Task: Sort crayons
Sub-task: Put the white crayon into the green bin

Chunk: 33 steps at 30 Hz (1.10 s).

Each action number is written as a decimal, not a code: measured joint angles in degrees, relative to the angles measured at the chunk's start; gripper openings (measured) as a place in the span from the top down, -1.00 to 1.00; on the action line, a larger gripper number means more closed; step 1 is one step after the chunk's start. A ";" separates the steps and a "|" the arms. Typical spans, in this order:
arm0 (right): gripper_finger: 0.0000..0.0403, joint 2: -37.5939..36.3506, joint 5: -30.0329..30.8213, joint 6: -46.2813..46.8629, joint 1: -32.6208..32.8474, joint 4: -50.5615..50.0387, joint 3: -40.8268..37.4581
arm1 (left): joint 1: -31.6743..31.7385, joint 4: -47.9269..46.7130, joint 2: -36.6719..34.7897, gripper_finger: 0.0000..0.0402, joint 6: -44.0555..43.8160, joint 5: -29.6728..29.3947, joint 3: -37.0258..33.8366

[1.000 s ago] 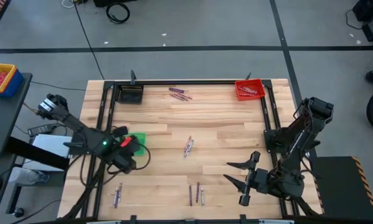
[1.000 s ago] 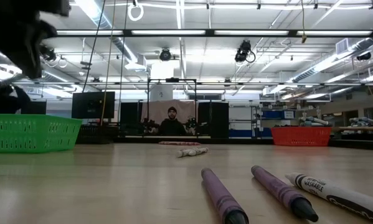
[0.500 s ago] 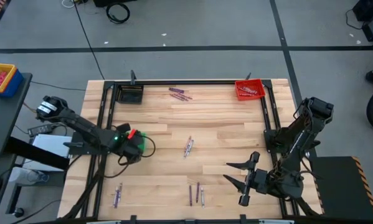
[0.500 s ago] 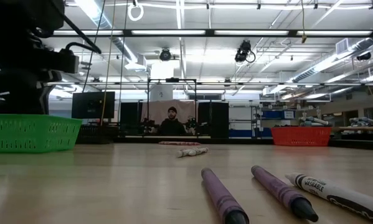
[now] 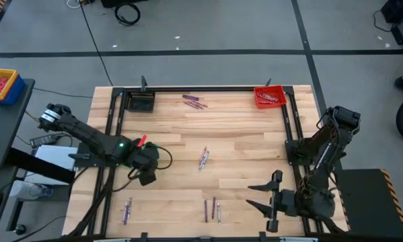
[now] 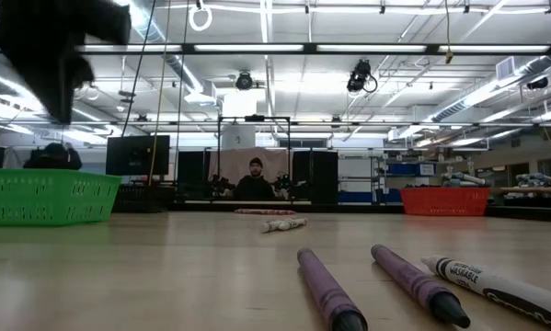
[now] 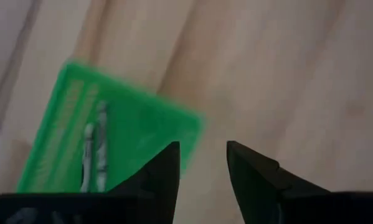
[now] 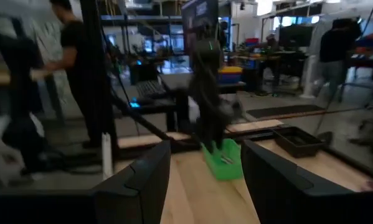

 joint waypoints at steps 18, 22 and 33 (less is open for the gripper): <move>0.01 24.43 -55.88 68.96 -2.02 -92.77 34.08 | -13.17 66.78 4.10 0.29 29.75 -36.81 -6.19; 0.01 28.26 -68.37 72.60 1.06 -101.07 36.08 | -13.06 70.38 6.79 0.29 29.82 -36.92 -7.24; 0.02 27.37 -84.42 61.27 3.30 -113.67 23.95 | -12.22 75.95 9.33 0.29 31.66 -36.65 -7.32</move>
